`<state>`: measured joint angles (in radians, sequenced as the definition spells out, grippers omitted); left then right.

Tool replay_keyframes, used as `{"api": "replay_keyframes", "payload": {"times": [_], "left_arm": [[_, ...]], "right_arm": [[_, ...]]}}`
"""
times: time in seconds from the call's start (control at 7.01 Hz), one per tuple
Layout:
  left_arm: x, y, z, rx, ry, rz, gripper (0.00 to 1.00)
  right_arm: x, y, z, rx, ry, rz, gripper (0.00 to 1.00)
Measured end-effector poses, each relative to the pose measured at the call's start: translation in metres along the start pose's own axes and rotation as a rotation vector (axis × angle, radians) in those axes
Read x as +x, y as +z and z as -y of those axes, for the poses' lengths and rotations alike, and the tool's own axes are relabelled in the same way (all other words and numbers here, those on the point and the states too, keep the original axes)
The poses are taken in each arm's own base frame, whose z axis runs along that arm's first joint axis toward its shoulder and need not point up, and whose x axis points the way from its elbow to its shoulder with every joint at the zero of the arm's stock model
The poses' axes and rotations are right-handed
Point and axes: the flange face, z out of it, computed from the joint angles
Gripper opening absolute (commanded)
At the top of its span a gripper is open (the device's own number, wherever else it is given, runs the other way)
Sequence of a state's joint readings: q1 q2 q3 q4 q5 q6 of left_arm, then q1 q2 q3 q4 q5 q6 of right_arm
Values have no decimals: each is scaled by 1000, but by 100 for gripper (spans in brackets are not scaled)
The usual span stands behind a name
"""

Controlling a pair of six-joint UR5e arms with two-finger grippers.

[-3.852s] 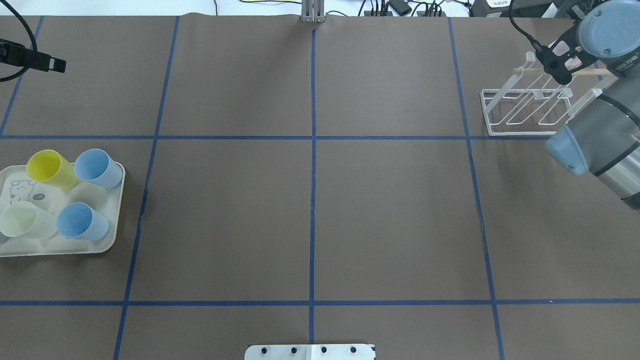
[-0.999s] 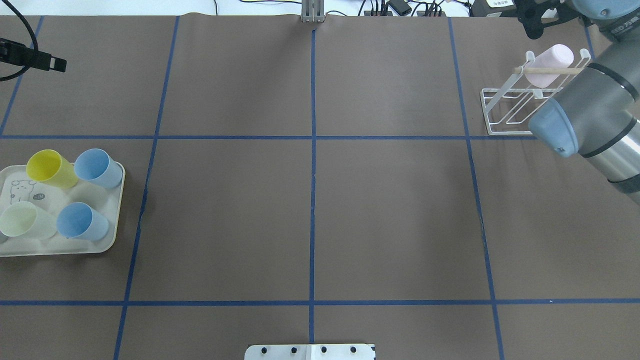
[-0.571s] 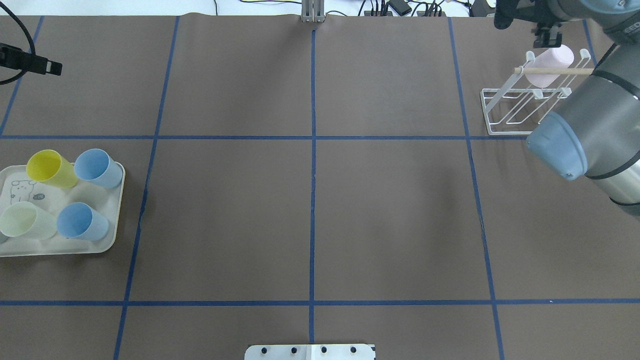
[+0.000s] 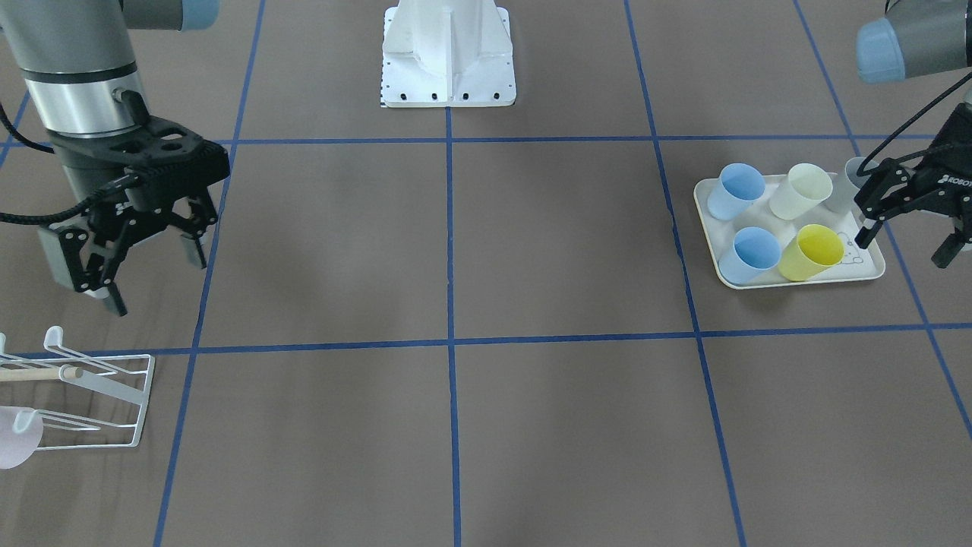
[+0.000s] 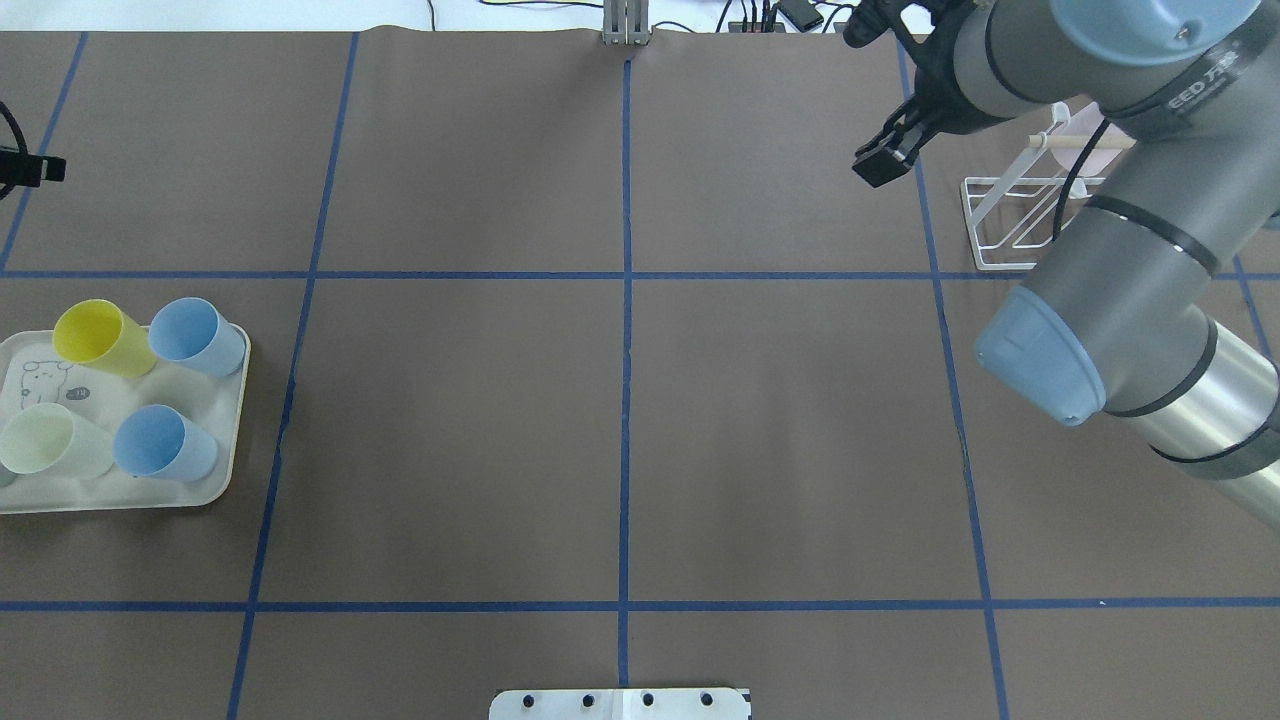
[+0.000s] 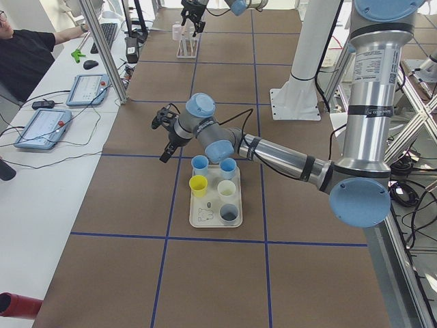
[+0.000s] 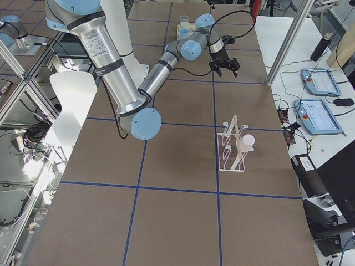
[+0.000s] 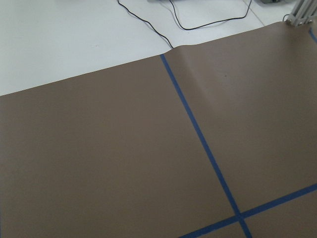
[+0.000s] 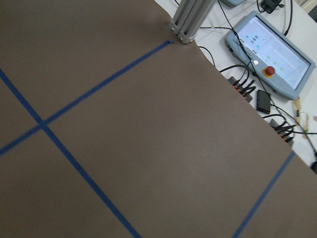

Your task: Transfer IKEA cup to right arm and place on rack

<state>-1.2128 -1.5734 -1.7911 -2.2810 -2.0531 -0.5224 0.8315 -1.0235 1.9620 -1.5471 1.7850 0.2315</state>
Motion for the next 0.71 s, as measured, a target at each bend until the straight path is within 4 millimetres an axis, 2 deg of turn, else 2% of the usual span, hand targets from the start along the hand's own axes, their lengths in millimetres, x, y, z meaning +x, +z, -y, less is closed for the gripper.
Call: {"api": "replay_keyframes", "payload": {"times": [0.14, 0.29, 0.43, 0.57, 0.71], "left_arm": [[-24, 15, -27, 2, -6, 4, 100], [-40, 28, -53, 8, -13, -4, 100], [-41, 42, -75, -2, -34, -28, 100], [-27, 57, -91, -27, -59, -59, 99], [-15, 67, -104, -51, -68, -77, 91]], "right_arm": [[-38, 3, 4, 37, 101, 76, 99], [-63, 4, 4, 53, 155, 126, 99], [-78, 5, 3, 56, 175, 154, 99], [-86, 5, 2, 57, 180, 166, 99], [-88, 6, 2, 57, 182, 170, 99]]}}
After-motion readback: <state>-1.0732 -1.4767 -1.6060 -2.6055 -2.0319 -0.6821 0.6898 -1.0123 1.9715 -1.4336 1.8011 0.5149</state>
